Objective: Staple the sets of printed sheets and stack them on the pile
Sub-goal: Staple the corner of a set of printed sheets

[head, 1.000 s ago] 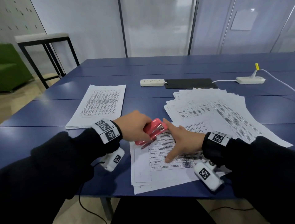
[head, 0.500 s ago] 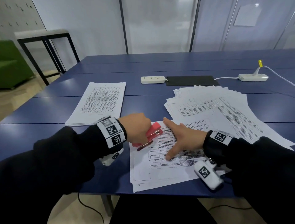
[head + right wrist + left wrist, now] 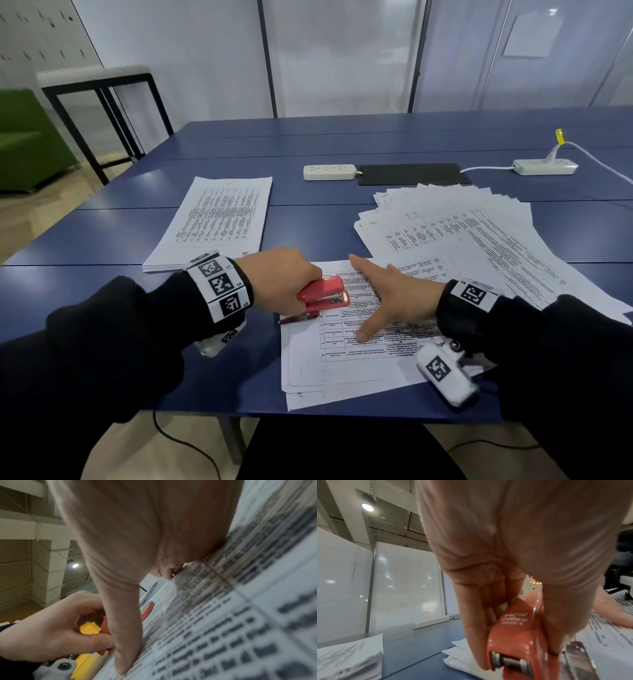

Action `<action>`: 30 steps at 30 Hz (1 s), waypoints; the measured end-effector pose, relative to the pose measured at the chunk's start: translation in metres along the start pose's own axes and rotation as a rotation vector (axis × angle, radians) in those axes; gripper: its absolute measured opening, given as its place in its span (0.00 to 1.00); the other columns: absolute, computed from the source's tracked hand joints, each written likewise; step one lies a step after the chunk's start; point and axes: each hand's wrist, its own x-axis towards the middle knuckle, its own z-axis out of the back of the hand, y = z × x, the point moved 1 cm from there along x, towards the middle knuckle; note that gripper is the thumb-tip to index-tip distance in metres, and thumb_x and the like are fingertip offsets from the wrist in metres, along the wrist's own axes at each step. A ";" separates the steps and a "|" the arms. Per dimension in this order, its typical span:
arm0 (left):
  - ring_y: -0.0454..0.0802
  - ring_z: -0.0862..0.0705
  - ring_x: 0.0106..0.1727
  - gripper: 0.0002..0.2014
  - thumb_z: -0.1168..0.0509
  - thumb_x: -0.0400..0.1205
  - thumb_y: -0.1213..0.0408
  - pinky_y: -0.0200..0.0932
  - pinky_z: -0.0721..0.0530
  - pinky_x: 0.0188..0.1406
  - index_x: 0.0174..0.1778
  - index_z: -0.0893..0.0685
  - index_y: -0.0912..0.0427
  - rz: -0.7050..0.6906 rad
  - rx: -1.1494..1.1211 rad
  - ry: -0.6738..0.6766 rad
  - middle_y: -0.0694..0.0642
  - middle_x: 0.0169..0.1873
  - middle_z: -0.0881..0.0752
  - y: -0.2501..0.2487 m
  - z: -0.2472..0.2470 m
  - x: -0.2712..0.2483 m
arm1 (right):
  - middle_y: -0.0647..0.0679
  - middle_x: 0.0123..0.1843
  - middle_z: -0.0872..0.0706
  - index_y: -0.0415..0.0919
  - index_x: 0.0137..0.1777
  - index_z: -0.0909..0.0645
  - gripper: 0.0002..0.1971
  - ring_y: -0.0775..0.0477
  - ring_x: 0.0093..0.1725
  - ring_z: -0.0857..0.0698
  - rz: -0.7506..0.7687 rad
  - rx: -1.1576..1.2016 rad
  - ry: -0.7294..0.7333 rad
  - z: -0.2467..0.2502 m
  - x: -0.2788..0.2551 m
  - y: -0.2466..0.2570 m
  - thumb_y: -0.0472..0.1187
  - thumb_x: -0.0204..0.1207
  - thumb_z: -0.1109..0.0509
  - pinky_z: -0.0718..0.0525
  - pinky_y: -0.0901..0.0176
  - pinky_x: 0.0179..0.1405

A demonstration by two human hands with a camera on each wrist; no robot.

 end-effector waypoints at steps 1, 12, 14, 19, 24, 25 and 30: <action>0.53 0.23 0.37 0.09 0.33 0.80 0.53 0.46 0.22 0.38 0.44 0.26 0.50 0.000 -0.001 0.003 0.51 0.37 0.19 0.001 0.000 -0.001 | 0.57 0.93 0.54 0.54 0.91 0.66 0.74 0.41 0.91 0.64 0.005 -0.002 -0.004 0.000 0.000 0.001 0.61 0.61 0.11 0.72 0.41 0.87; 0.46 0.26 0.34 0.11 0.32 0.80 0.49 0.47 0.21 0.37 0.43 0.26 0.49 0.039 -0.040 0.023 0.50 0.38 0.18 0.012 -0.003 -0.020 | 0.57 0.93 0.50 0.51 0.92 0.62 0.69 0.49 0.91 0.57 0.029 -0.031 -0.015 0.003 -0.007 0.009 0.57 0.65 0.12 0.72 0.50 0.84; 0.43 0.27 0.32 0.10 0.31 0.80 0.51 0.44 0.26 0.34 0.43 0.24 0.50 0.036 -0.075 0.004 0.49 0.36 0.19 0.014 -0.001 -0.021 | 0.60 0.91 0.48 0.53 0.92 0.60 0.68 0.53 0.90 0.55 0.057 -0.023 -0.001 0.003 -0.007 0.008 0.59 0.64 0.13 0.71 0.48 0.85; 0.45 0.22 0.37 0.13 0.27 0.75 0.49 0.40 0.25 0.36 0.51 0.14 0.49 -0.016 -0.270 -0.182 0.46 0.39 0.14 0.017 0.005 -0.013 | 0.56 0.81 0.22 0.53 0.82 0.26 0.47 0.59 0.77 0.22 0.133 0.596 -0.323 -0.003 -0.001 0.023 0.70 0.64 0.19 0.26 0.48 0.82; 0.43 0.20 0.40 0.13 0.22 0.70 0.51 0.48 0.17 0.46 0.50 0.10 0.45 0.017 -0.451 -0.314 0.42 0.38 0.15 0.018 0.010 0.009 | 0.34 0.51 0.09 0.34 0.64 0.14 0.26 0.37 0.41 0.10 0.091 1.117 0.006 -0.008 0.014 0.037 0.58 0.82 0.30 0.09 0.49 0.35; 0.43 0.17 0.41 0.14 0.20 0.70 0.53 0.49 0.16 0.48 0.51 0.09 0.45 0.043 -0.525 -0.315 0.43 0.40 0.13 0.019 0.009 0.012 | 0.35 0.46 0.10 0.30 0.64 0.15 0.26 0.40 0.36 0.11 0.066 1.163 0.009 -0.007 0.016 0.035 0.55 0.80 0.29 0.10 0.51 0.29; 0.53 0.09 0.51 0.26 0.15 0.67 0.52 0.50 0.10 0.57 0.62 0.11 0.48 0.208 -1.200 -0.245 0.52 0.50 0.08 0.030 -0.013 0.025 | 0.35 0.39 0.13 0.27 0.60 0.15 0.23 0.45 0.31 0.14 0.131 1.326 -0.189 -0.006 0.025 0.024 0.49 0.77 0.28 0.11 0.53 0.24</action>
